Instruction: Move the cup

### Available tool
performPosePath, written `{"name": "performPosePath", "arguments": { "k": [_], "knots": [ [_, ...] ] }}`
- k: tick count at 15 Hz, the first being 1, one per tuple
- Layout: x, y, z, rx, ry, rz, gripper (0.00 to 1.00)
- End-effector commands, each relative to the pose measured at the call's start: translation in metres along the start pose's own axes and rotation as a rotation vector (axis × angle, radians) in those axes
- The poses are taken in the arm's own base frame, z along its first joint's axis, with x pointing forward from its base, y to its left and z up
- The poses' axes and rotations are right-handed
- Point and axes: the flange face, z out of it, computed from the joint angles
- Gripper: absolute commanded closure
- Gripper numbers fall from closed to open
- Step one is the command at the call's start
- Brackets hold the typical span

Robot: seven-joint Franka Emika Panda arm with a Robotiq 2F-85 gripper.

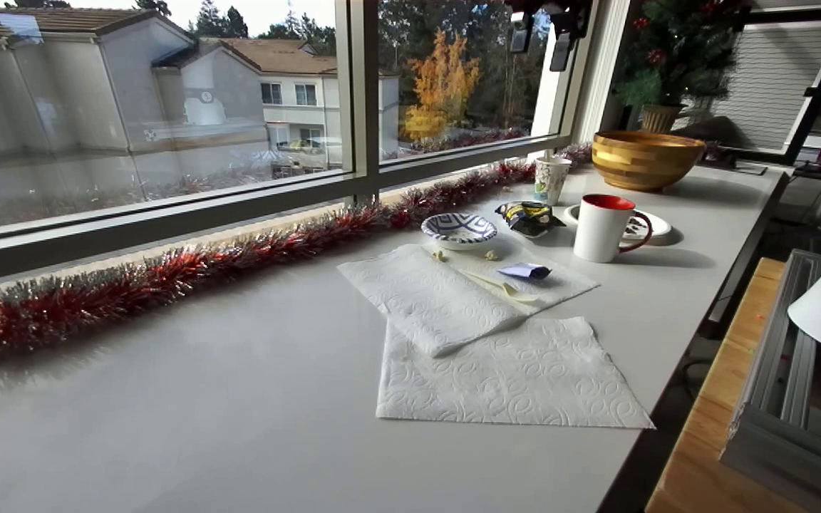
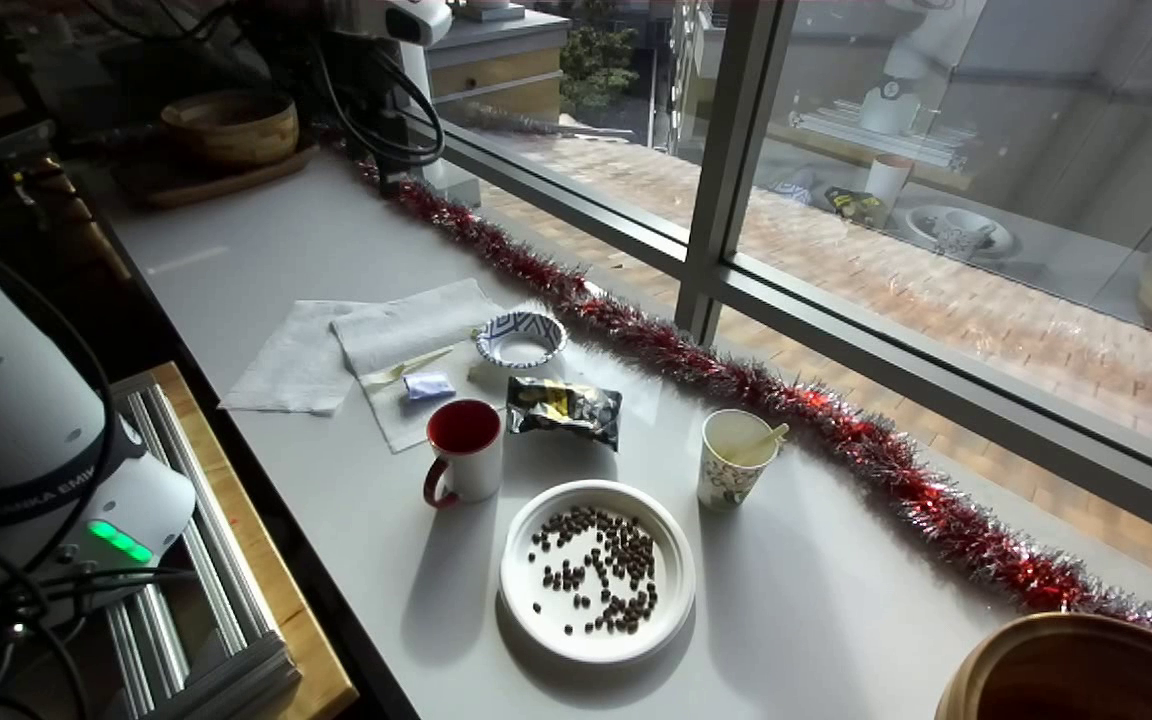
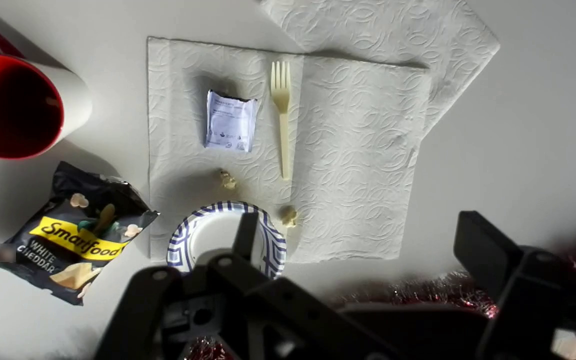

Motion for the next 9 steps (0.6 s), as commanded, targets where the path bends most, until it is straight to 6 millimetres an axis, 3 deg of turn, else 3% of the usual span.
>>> {"name": "performPosePath", "arguments": {
  "k": [1,5,9],
  "knots": [
    [0.050,0.051,-0.013,0.031,0.036,0.011,0.00],
    [0.084,0.117,-0.034,0.031,0.105,0.074,0.00],
    [0.101,0.185,-0.041,0.017,0.166,0.196,0.00]
  ]
}}
